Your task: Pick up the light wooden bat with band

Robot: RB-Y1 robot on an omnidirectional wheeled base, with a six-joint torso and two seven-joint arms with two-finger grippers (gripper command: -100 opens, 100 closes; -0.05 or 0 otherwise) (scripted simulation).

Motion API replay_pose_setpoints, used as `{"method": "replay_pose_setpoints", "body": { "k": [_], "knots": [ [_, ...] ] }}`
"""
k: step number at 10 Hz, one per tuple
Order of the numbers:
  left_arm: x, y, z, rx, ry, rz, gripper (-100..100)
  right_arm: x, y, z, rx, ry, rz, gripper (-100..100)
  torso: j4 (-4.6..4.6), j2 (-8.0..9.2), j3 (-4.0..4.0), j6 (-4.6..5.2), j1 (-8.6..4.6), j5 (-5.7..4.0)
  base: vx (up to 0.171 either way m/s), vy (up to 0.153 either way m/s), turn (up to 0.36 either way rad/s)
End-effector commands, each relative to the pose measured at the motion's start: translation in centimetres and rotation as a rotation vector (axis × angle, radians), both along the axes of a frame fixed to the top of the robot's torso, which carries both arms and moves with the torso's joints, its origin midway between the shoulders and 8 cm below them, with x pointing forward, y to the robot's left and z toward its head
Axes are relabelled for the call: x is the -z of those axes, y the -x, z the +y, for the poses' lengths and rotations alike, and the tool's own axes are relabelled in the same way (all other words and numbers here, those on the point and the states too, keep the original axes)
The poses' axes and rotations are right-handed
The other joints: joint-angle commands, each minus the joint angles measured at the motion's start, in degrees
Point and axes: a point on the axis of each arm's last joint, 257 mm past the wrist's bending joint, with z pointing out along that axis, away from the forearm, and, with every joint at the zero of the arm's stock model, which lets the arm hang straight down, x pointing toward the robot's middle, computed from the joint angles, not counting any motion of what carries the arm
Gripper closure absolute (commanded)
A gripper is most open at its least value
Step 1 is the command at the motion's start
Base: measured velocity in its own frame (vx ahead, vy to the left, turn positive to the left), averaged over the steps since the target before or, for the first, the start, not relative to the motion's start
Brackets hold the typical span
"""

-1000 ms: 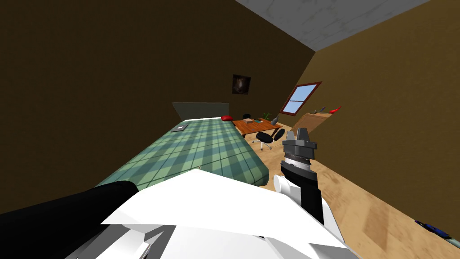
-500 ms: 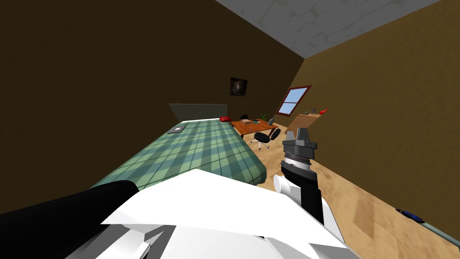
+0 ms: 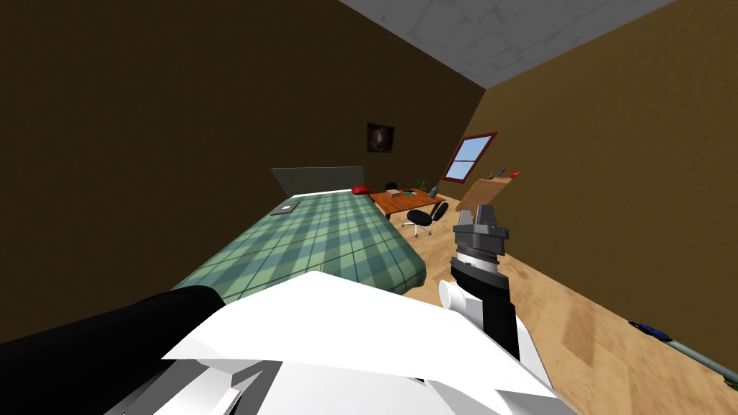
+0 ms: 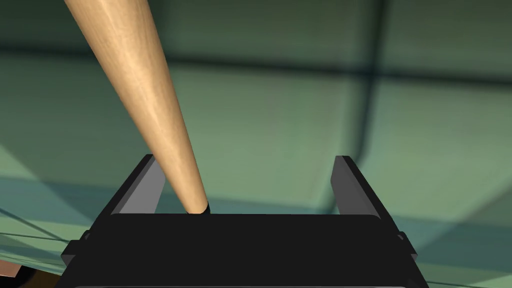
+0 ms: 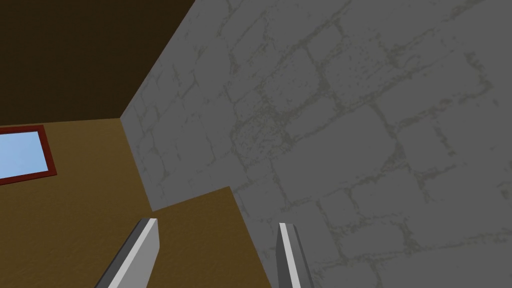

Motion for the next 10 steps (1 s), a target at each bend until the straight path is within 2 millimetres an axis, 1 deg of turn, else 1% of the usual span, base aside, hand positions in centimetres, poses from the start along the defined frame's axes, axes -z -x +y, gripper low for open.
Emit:
{"method": "replay_pose_setpoints", "body": {
  "k": [1, 3, 4, 5, 7, 9, 10],
  "knots": [
    [0.7, -0.1, 0.3, -0.006, -0.003, 0.002, -100, 0.0, 0.0, 0.0, 0.000, 0.000, 0.000, 0, 0.00, 0.00, 0.00, 0.00, 0.00, 0.00, -0.067, 0.003, -0.019],
    [1.4, -0.9, 0.4, -0.009, 0.003, -0.012, -100, 0.0, 0.0, 0.0, 0.000, 0.000, 0.000, 0, -0.04, 0.25, 0.11, -0.14, 0.61, 0.34, -0.068, 0.010, -0.018],
    [1.1, -1.2, 0.3, -0.004, 0.004, -0.020, -100, 0.0, 0.0, 0.0, 0.000, 0.000, 0.000, 0, -0.06, 0.38, 0.16, -0.21, 0.93, 0.53, -0.027, -0.001, -0.005],
    [1.1, -1.3, 0.3, -0.004, 0.005, -0.021, 100, 0.0, 0.0, 0.0, 0.000, 0.000, 0.000, 0, -0.07, 0.34, 0.14, -0.23, 1.07, 0.58, -0.001, -0.007, -0.005],
    [1.0, -1.8, -0.2, -0.001, 0.015, -0.033, 100, 0.0, 0.0, 0.0, 0.000, 0.000, 0.000, 0, -0.16, 0.33, 0.09, -0.31, 1.36, 0.57, 0.001, -0.006, -0.004],
    [1.0, -1.7, -0.1, 0.000, 0.014, -0.032, 100, 0.0, 0.0, 0.0, 0.000, 0.000, 0.000, 0, -0.15, 0.32, 0.09, -0.31, 1.46, 0.63, 0.000, 0.000, 0.000],
    [1.0, -1.8, -0.1, 0.000, 0.014, -0.032, 0, 0.0, 0.0, 0.0, 0.000, 0.000, 0.000, 0, -0.16, 0.31, 0.08, -0.32, 1.47, 0.63, 0.000, 0.000, 0.000]
  ]
}}
